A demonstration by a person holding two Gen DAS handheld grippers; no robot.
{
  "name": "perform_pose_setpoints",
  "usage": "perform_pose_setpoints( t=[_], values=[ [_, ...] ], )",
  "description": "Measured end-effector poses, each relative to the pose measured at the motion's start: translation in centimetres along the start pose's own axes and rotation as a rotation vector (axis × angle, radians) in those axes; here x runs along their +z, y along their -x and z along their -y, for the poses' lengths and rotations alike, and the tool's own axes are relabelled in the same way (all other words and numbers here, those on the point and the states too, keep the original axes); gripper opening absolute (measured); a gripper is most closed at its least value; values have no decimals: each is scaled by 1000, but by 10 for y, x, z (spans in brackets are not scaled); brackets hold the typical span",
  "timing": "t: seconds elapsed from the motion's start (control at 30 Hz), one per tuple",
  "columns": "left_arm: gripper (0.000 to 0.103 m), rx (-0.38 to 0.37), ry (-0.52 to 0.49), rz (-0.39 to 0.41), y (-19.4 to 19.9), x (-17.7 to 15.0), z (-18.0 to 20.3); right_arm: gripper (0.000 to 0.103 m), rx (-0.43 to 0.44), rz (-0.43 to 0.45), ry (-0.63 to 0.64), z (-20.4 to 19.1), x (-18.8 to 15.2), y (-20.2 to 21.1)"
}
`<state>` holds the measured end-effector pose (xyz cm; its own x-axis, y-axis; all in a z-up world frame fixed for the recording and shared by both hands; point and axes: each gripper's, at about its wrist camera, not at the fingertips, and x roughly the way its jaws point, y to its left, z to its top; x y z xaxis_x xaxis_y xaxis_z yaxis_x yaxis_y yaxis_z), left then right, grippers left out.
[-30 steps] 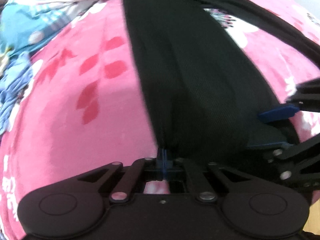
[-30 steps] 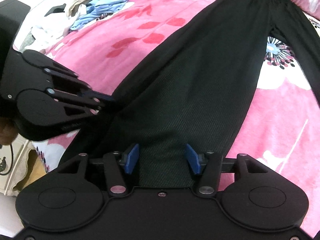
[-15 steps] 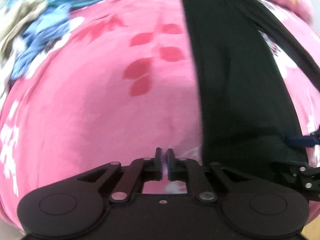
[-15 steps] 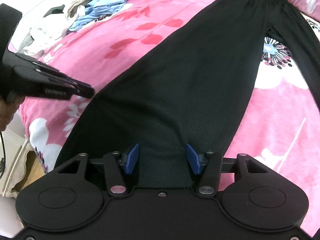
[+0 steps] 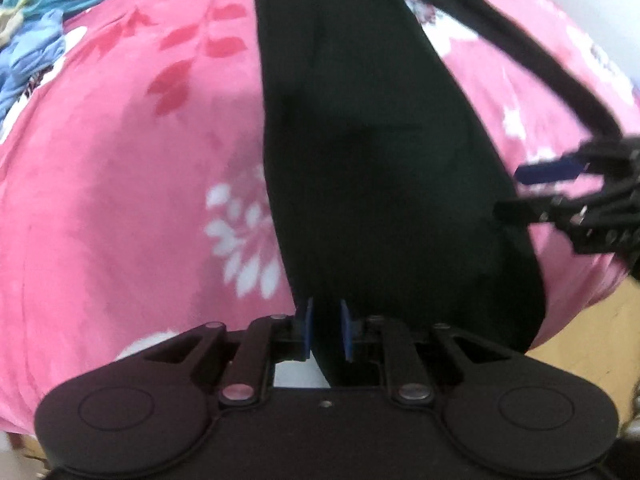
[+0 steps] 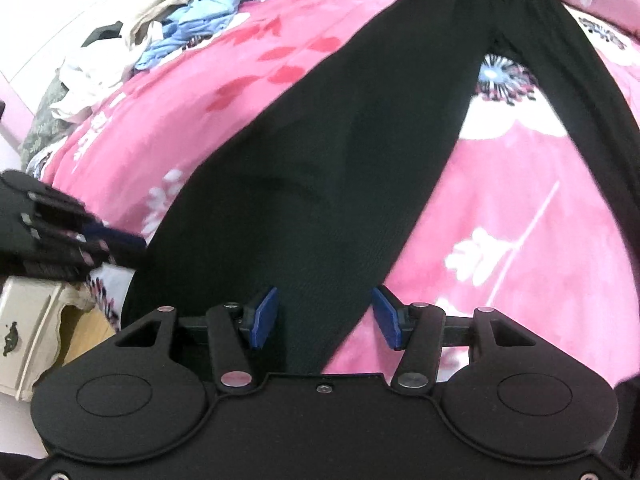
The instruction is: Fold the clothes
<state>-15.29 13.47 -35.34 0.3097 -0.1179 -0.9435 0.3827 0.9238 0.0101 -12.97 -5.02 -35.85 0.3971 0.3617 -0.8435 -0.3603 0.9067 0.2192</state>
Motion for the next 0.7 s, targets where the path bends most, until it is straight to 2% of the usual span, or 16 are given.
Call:
perform_pose_setpoints(
  t=[0.27, 0.37, 0.6, 0.7],
  values=[
    [14, 6, 101, 15, 12, 1, -16, 52, 14, 11, 0, -8, -2, 2],
    [14, 6, 93, -17, 5, -3, -15, 52, 16, 11, -4, -10, -2, 1],
    [14, 26, 84, 29, 21, -3, -6, 52, 19, 6, -2, -12, -4, 0],
    [14, 12, 63, 11, 17, -5, 1, 52, 21, 3, -5, -12, -5, -1]
  ],
)
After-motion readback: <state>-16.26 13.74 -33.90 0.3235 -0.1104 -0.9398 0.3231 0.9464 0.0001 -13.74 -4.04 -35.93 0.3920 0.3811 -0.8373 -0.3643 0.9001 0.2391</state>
